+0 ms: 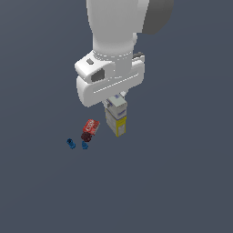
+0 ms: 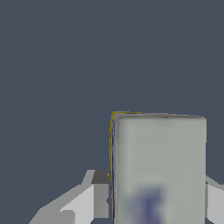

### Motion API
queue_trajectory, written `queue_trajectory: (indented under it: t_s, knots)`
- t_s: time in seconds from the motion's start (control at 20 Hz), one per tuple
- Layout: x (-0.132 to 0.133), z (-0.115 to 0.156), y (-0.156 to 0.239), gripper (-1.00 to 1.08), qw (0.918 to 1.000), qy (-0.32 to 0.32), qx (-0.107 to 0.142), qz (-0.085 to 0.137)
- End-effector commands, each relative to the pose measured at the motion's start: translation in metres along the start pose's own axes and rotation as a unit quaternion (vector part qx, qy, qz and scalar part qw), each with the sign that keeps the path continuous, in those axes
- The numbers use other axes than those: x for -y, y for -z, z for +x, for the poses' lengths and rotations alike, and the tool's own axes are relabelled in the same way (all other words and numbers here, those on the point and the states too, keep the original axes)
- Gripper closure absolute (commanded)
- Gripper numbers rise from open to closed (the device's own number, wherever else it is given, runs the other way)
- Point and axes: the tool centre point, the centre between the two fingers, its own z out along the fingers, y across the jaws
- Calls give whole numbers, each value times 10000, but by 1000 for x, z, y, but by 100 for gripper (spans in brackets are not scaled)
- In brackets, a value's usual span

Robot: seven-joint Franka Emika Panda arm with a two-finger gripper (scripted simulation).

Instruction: Pick up a designated object from a clutter of objects.

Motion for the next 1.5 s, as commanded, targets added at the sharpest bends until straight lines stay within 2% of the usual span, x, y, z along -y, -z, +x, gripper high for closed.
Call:
queue_trajectory:
  t_s: [0.0, 0.8, 1.45]
  knots:
    - [-8, 9, 12, 108, 10000, 1, 1, 0]
    - [-48, 55, 76, 108, 10000, 3, 1, 1]
    - [-62, 70, 96, 108, 10000, 0, 2, 1]
